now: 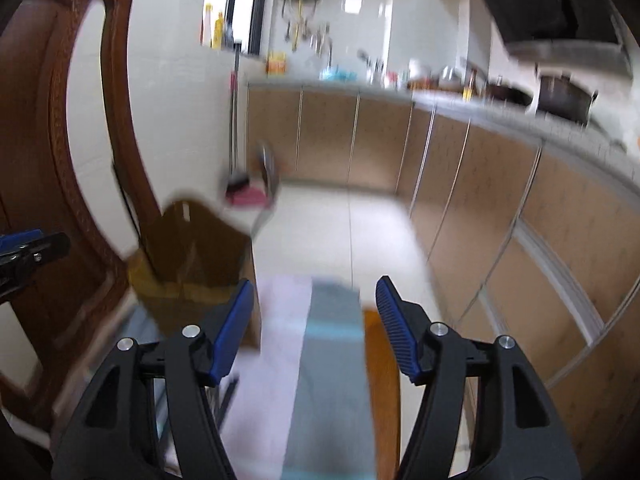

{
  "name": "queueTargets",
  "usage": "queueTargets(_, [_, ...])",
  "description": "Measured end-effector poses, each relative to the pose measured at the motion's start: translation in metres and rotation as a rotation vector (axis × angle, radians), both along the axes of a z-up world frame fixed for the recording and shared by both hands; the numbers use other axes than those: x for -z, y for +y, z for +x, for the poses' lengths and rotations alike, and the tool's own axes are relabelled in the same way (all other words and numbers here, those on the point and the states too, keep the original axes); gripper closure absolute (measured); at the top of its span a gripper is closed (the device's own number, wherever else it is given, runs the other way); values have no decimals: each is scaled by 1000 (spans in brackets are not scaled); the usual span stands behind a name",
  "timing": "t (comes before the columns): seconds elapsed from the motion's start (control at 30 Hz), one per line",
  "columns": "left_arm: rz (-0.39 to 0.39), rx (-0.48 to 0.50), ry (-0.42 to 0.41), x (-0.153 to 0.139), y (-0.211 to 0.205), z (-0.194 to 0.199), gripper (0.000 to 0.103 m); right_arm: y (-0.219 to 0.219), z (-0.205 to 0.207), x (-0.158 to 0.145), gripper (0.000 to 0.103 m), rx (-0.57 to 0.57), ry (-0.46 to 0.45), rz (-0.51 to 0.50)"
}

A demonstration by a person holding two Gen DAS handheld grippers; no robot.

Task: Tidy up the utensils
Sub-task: 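Move both tools back down to the remaining utensils on the cloth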

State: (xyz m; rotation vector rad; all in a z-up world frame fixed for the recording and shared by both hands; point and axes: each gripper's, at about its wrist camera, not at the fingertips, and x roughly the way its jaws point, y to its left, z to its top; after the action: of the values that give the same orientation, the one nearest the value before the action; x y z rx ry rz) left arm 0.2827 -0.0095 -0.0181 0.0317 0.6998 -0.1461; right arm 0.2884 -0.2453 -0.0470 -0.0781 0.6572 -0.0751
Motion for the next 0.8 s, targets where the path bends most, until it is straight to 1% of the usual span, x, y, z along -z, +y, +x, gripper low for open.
queueTargets(0.03, [28,8,50,17,-3,3,54,3,7,16,45,-16,61,18])
queueTargets(0.07, [43,6,86,29,-4,6,58,4,15,30,54,-34,122,43])
queueTargets(0.1, [57,-1,138,43,-4,11,60,8,25,48,58,-57,205,77])
queueTargets(0.13, [75,-17,219,61,-3,20,64,11,35,62,63,-69,265,96])
queueTargets(0.17, [79,-30,264,71,-3,25,67,15,43,74,63,-82,314,107])
queueTargets(0.2, [75,-44,309,81,-2,29,68,20,53,87,63,-90,364,116])
queueTargets(0.23, [60,-55,351,90,2,35,68,25,60,95,63,-85,391,115])
queueTargets(0.3, [56,-63,383,99,6,37,68,34,75,111,64,-87,448,130])
queueTargets(0.33, [68,-67,388,101,6,39,68,37,84,120,63,-69,470,145])
queueTargets(0.37, [75,-66,390,103,5,39,65,39,92,128,63,-50,485,162])
queueTargets(0.43, [90,-58,407,108,2,42,60,42,103,136,63,-32,486,178])
queueTargets(0.5, [102,-56,426,117,5,38,58,46,112,141,63,-12,481,183])
queueTargets(0.57, [113,-49,453,128,-1,39,58,51,118,147,63,-17,504,192])
queueTargets(0.6, [114,-47,465,132,-2,40,58,54,118,148,63,-20,506,185])
queueTargets(0.67, [114,-46,480,138,-3,43,56,63,117,148,63,-35,513,132])
queueTargets(0.8, [117,-44,481,142,-6,44,52,65,112,145,63,-24,547,86])
